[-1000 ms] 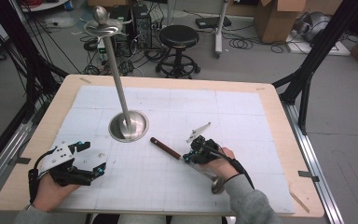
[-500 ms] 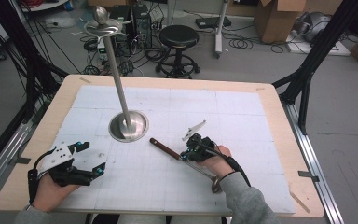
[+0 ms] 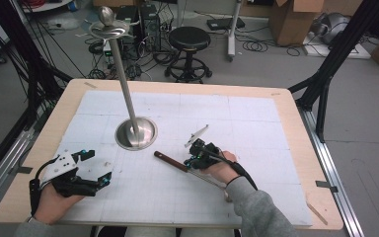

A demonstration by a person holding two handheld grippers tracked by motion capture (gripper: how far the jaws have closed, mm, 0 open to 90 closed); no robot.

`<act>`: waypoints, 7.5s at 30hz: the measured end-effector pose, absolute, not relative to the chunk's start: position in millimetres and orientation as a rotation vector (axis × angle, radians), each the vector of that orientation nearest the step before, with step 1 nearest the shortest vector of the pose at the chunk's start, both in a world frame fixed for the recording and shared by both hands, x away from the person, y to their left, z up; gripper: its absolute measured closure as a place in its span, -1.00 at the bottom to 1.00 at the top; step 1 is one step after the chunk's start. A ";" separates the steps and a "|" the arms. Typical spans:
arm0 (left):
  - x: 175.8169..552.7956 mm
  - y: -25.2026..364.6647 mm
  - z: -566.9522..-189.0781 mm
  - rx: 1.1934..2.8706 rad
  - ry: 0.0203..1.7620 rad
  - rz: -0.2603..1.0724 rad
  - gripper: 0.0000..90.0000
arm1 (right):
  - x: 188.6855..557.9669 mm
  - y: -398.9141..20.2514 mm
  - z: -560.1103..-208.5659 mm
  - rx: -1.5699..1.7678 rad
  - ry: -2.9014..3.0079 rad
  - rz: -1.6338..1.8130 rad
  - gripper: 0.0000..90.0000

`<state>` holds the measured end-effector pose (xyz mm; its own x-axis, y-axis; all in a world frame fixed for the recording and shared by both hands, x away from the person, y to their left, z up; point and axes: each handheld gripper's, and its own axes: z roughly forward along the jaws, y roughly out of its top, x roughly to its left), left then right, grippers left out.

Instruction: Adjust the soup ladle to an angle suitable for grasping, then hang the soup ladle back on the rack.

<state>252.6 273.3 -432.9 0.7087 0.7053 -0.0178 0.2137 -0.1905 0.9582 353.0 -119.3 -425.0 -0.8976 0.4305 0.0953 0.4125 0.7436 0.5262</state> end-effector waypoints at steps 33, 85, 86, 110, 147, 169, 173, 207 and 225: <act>252.0 273.2 -432.2 1.745 0.730 0.526 -0.96 | 320.4 -87.8 -424.4 0.340 3.026 0.888 1.00; 251.2 275.5 -433.4 1.747 0.742 0.523 -0.96 | 295.3 -151.0 -394.6 0.359 3.063 0.705 -0.99; 250.7 276.1 -433.5 1.750 0.744 0.521 -0.96 | 295.2 -150.9 -394.8 0.354 3.068 0.690 -0.99; 243.5 282.0 -433.2 1.750 0.758 0.539 -0.96 | 300.2 -140.2 -409.3 0.338 3.095 0.452 -0.47; 246.6 276.7 -433.1 1.763 0.736 0.523 -0.96 | 289.0 -138.8 -406.4 0.354 3.078 0.221 0.77; 247.6 276.3 -431.7 1.750 0.726 0.519 -0.96 | 285.9 -146.3 -404.4 0.260 3.049 0.370 0.89; 247.6 276.3 -431.6 1.750 0.728 0.521 -0.96 | 288.2 -150.8 -399.9 0.268 3.027 0.449 0.89; 246.9 276.2 -431.2 1.748 0.727 0.525 -0.96 | 302.5 -188.8 -377.0 0.477 2.748 1.094 0.89; 247.2 275.9 -431.5 1.751 0.723 0.527 -0.96 | 299.0 -196.9 -367.6 0.512 2.502 1.438 0.89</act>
